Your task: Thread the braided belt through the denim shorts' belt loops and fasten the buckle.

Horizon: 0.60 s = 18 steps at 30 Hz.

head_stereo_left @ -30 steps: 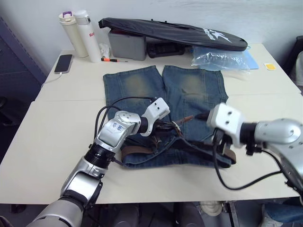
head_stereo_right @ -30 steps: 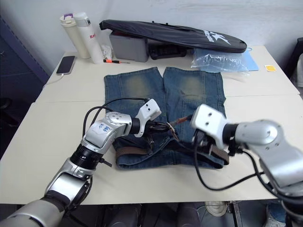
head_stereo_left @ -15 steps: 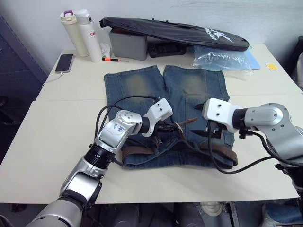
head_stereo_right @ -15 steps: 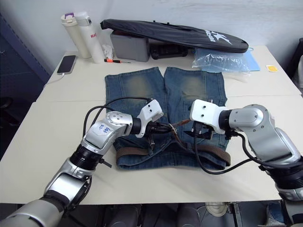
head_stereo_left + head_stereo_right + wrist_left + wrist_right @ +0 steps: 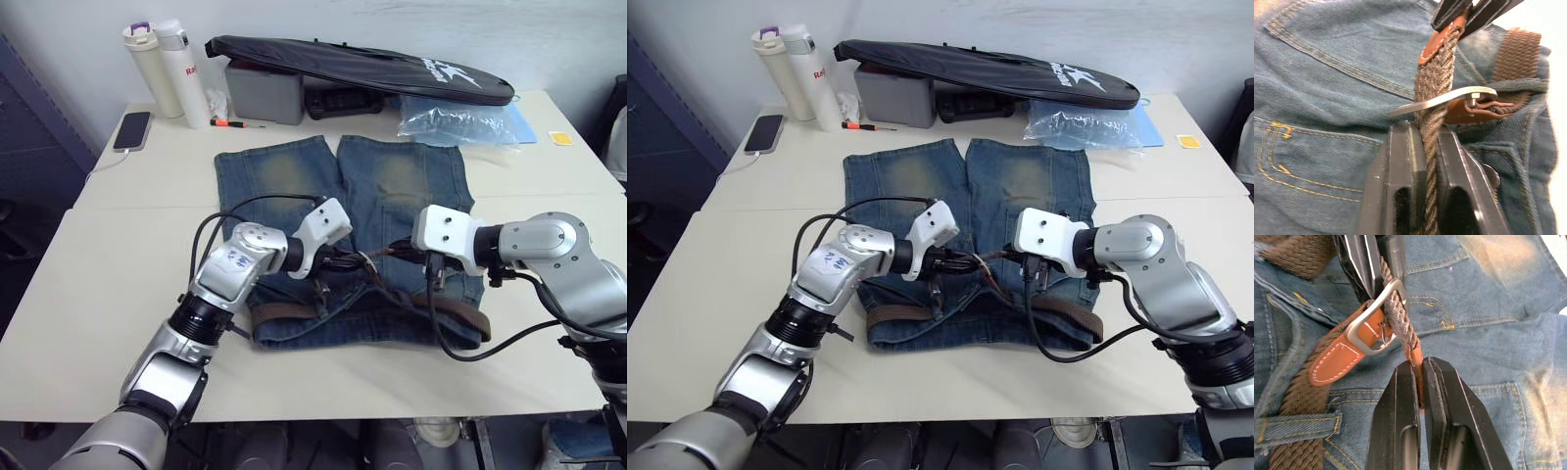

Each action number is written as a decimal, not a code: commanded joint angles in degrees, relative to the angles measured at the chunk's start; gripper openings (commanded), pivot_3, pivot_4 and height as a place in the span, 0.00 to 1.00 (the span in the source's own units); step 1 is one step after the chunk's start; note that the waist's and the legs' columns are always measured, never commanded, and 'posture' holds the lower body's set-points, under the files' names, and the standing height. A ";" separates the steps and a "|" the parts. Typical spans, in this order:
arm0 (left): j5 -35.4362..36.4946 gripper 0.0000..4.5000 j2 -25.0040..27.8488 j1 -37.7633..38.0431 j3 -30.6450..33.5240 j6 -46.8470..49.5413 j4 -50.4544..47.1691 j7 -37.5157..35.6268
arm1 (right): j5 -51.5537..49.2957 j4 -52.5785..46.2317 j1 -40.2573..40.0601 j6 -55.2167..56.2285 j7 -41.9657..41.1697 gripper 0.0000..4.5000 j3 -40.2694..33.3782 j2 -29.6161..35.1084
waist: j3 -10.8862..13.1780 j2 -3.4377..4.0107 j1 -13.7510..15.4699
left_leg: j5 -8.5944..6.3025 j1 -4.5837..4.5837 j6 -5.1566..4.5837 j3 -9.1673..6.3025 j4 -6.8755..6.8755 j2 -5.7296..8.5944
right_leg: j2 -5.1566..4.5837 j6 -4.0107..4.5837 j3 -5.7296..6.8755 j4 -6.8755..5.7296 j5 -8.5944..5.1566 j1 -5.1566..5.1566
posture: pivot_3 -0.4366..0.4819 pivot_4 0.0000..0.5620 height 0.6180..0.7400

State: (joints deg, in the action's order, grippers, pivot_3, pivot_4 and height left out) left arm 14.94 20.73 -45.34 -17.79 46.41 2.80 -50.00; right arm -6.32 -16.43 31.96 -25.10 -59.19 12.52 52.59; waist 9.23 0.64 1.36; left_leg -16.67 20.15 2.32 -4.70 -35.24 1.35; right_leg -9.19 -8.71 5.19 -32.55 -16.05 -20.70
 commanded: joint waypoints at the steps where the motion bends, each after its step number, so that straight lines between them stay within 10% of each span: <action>1: 2.75 0.52 5.19 -2.53 4.20 0.08 -0.34 -5.55 | 2.19 -0.34 -0.19 4.09 0.29 0.00 -1.65 1.23 | 0.00 0.00 -0.11 | 0.00 0.00 0.00 0.02 0.00 0.00 | 0.00 0.00 -0.01 -0.01 0.00 -0.01 | 0.48 0.27 1.00; 7: 4.63 0.99 12.10 -4.76 8.41 0.36 6.23 -11.12 | 6.04 1.39 -0.12 14.33 0.41 0.00 -3.73 3.88 | 0.00 0.02 -0.07 | 0.00 -0.03 0.00 0.13 0.03 -0.01 | 0.01 0.00 -0.08 -0.01 0.00 -0.02 | 0.48 0.27 1.00; 18: 4.56 0.99 4.96 -7.86 9.42 1.23 9.42 -7.41 | 14.03 10.80 7.68 38.94 3.26 0.00 -5.30 7.03 | 0.05 -0.07 -0.15 | -0.02 -0.05 -0.04 0.32 0.02 -0.02 | 0.02 -0.06 -0.26 -0.04 0.04 -0.05 | 0.48 0.27 1.00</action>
State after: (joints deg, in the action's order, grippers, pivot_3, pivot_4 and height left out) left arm 17.99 25.95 -50.87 -10.89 47.11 12.44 -58.78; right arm 7.97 -5.98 38.57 13.25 -55.64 9.56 58.71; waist 9.28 0.57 1.21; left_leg -16.69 20.10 2.28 -4.29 -35.22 1.27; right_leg -9.16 -8.76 4.95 -32.58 -16.01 -20.75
